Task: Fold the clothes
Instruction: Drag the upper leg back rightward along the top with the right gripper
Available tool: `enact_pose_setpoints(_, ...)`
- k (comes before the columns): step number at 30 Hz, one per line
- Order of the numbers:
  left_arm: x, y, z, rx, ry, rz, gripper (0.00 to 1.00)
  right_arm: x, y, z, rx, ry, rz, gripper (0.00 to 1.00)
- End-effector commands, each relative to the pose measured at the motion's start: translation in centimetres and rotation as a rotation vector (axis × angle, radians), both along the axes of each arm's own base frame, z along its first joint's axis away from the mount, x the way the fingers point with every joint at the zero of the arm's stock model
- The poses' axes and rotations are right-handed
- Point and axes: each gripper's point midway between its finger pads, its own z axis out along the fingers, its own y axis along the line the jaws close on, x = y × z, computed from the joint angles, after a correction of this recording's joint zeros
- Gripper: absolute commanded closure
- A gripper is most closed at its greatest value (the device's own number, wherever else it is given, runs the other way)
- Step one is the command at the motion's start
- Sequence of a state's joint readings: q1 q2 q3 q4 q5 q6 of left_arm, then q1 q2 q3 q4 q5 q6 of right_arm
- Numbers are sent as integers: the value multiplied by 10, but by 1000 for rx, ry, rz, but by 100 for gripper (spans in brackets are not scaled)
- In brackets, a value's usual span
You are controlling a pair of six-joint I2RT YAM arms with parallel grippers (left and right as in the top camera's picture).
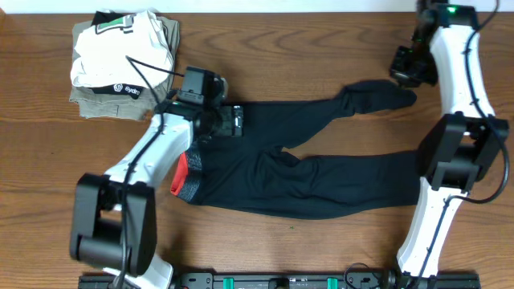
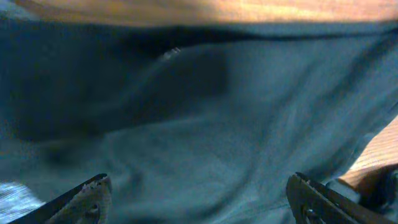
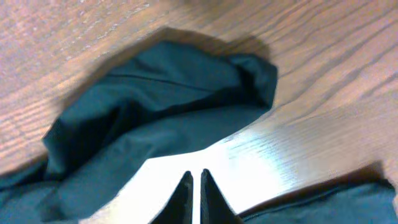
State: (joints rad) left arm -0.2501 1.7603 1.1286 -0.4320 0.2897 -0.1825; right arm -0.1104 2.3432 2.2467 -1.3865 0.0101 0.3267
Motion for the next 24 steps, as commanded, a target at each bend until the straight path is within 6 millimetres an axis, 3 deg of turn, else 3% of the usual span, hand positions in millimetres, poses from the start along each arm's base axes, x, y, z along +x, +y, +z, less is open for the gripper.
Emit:
enact_pose_setpoints(1,-5,-5,-24,-1,58,-7,9,-5,4,-16,64,27,54,99)
enact_pose_setpoints(7,-5,-5,-44,4,92,2,9,1,20,-41,181,-13,141,99)
enact_pose_setpoints(13,-6,-4,-48,8,104,2,9,-5,21,-66,191,8,111,99)
enact_pose_setpoints(24,-4,-2,-48,21,93,8,9,-44,-26,-108,23,140,31,99)
